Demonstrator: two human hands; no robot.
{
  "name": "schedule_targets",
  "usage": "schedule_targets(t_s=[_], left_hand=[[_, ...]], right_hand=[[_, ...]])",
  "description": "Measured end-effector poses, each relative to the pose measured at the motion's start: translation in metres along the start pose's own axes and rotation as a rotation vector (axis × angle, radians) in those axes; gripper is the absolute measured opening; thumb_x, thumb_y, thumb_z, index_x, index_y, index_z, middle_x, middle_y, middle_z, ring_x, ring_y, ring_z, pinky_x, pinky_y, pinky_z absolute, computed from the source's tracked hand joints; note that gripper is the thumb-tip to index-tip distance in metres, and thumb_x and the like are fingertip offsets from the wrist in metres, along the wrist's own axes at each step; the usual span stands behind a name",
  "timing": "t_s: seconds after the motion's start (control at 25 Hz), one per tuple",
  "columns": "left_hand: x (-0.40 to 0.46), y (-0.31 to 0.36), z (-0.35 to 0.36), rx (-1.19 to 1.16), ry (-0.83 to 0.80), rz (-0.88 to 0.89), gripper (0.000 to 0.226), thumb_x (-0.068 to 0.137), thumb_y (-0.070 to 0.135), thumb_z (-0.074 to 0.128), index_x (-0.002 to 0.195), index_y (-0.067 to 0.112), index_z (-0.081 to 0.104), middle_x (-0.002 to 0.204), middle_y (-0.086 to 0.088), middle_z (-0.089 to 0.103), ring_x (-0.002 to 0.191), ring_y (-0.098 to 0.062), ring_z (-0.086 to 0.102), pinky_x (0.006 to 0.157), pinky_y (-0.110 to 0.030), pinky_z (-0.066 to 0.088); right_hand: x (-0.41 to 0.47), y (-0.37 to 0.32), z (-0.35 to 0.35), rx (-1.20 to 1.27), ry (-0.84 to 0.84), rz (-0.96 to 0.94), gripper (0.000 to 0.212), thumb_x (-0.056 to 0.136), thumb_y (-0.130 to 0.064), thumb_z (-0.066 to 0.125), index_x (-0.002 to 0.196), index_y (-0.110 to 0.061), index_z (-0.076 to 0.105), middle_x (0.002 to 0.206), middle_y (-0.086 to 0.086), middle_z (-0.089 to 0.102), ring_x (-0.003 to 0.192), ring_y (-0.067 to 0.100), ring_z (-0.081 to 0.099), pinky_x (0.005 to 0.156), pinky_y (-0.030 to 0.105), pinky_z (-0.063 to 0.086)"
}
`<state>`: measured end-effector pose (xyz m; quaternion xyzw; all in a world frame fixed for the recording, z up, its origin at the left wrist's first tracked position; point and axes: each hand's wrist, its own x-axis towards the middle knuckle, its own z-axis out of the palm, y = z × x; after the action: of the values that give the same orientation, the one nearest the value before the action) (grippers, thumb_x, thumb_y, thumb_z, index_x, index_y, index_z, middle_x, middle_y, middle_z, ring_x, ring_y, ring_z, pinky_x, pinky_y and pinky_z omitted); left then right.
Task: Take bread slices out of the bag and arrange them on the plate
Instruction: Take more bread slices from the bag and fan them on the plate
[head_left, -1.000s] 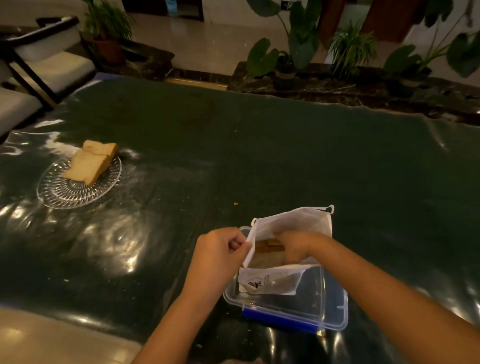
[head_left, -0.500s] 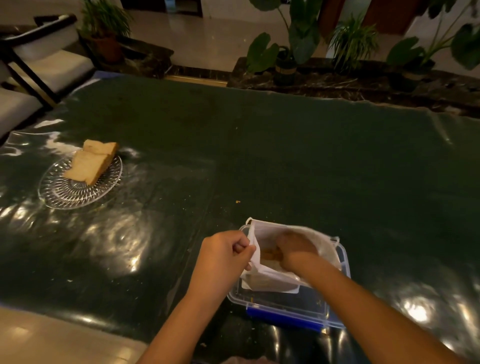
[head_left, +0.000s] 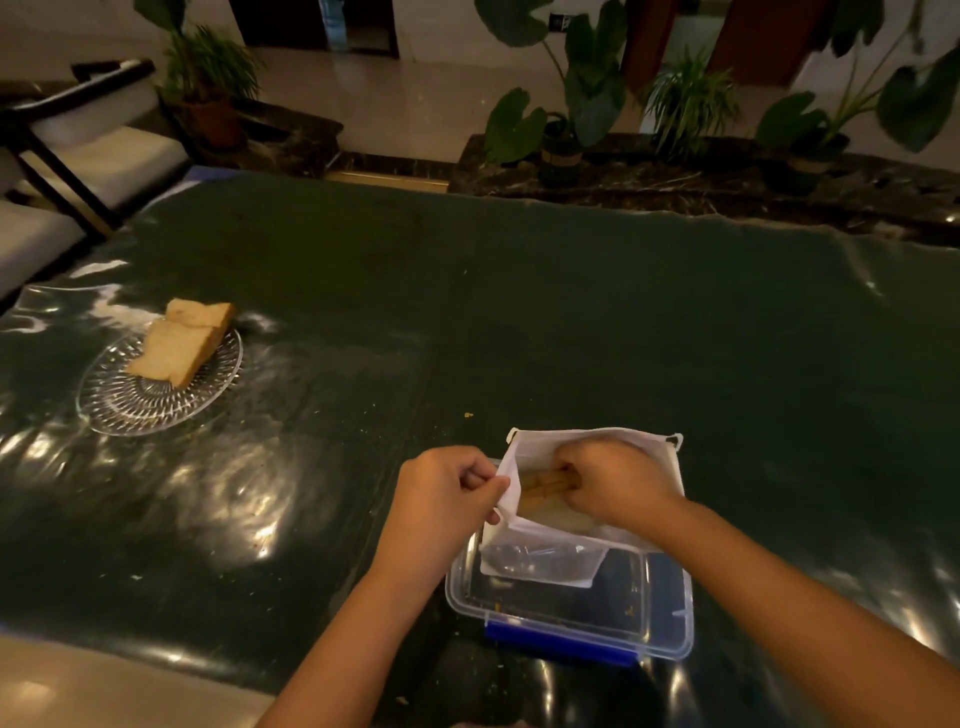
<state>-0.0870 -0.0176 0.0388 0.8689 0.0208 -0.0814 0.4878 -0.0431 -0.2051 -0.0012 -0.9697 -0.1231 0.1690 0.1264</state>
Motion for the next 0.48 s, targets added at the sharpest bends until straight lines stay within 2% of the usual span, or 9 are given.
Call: schedule_targets(t_s=[0.12,0.28,0.48], left_hand=[[0.007,0.005,-0.002,0.036,0.012,0.026,0.010,0.078,0.016,0.069,0.069,0.019,0.069,0.056,0.004,0.068,0.051,0.003,0.062,0.048,-0.003,0.042],[0.014,0.010,-0.003,0.069,0.015,0.047,0.008,0.077,0.016,0.071,0.071,0.022,0.070,0.063,0.006,0.068,0.058,0.005,0.062,0.048,-0.003,0.042],[0.016,0.018,0.002,0.108,0.007,0.062,0.016,0.078,0.013,0.068,0.070,0.027,0.066,0.066,0.007,0.067,0.061,0.001,0.063,0.051,-0.010,0.046]], right_hand=[[-0.016,-0.001,-0.033,0.054,0.065,-0.057,0.015,0.081,-0.031,0.063,0.094,-0.025,0.066,0.090,-0.005,0.068,0.078,0.010,0.061,0.070,0.023,0.051],[-0.039,0.005,-0.067,0.147,0.139,-0.081,0.009,0.079,-0.026,0.065,0.087,-0.029,0.066,0.077,-0.010,0.066,0.071,0.004,0.061,0.068,0.027,0.055],[-0.051,0.010,-0.092,0.230,0.196,-0.105,0.014,0.077,-0.022,0.067,0.084,-0.034,0.064,0.075,-0.012,0.065,0.072,-0.001,0.062,0.064,0.021,0.055]])
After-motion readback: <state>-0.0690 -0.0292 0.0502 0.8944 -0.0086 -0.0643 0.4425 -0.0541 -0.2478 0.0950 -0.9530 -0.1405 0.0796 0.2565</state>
